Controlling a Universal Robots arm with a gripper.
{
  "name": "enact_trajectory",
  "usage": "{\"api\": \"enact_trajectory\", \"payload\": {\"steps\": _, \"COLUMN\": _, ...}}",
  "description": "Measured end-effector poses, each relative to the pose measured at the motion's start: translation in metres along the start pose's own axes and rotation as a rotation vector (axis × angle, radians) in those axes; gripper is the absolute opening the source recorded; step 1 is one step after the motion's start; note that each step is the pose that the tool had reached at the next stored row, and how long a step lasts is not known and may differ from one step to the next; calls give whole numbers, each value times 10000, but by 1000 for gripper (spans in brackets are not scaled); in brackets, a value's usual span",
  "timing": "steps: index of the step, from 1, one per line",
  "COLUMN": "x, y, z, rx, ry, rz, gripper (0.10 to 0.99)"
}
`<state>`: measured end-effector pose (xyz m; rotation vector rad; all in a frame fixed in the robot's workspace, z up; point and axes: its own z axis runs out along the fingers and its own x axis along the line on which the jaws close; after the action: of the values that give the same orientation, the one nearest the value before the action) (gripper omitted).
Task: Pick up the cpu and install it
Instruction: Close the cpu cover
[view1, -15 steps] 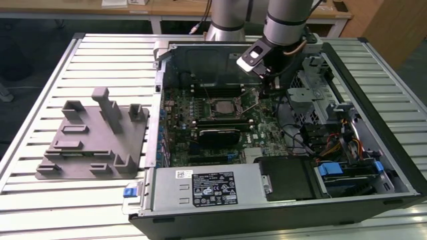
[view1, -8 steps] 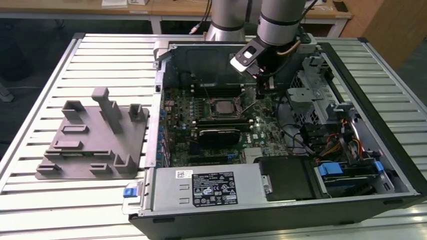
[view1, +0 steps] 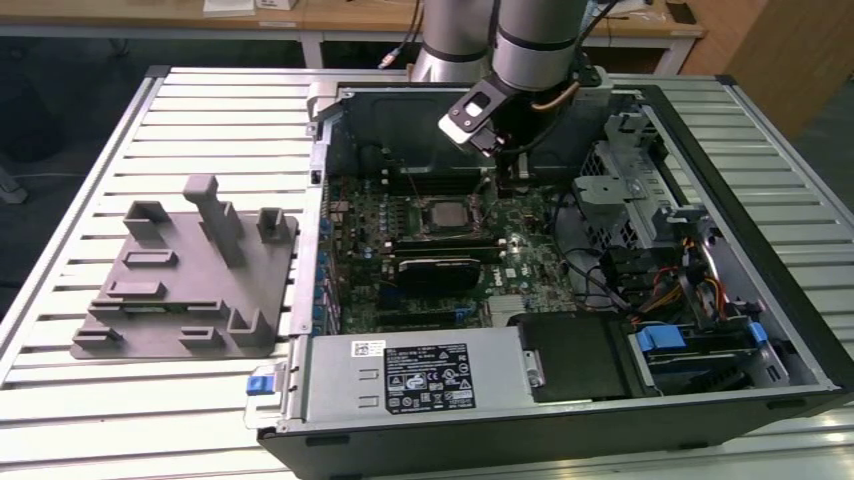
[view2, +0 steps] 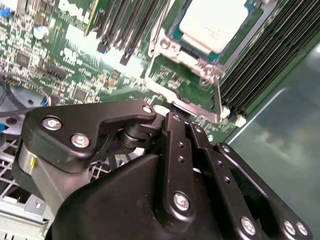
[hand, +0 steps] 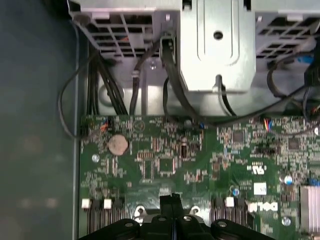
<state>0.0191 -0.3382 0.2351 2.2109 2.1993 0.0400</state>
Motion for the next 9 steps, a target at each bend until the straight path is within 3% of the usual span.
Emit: {"api": "enact_trajectory", "payload": {"steps": 9, "x": -1, "y": -209, "z": -6, "rx": -11, "ry": 1, "rz": 0, "gripper": 106}}
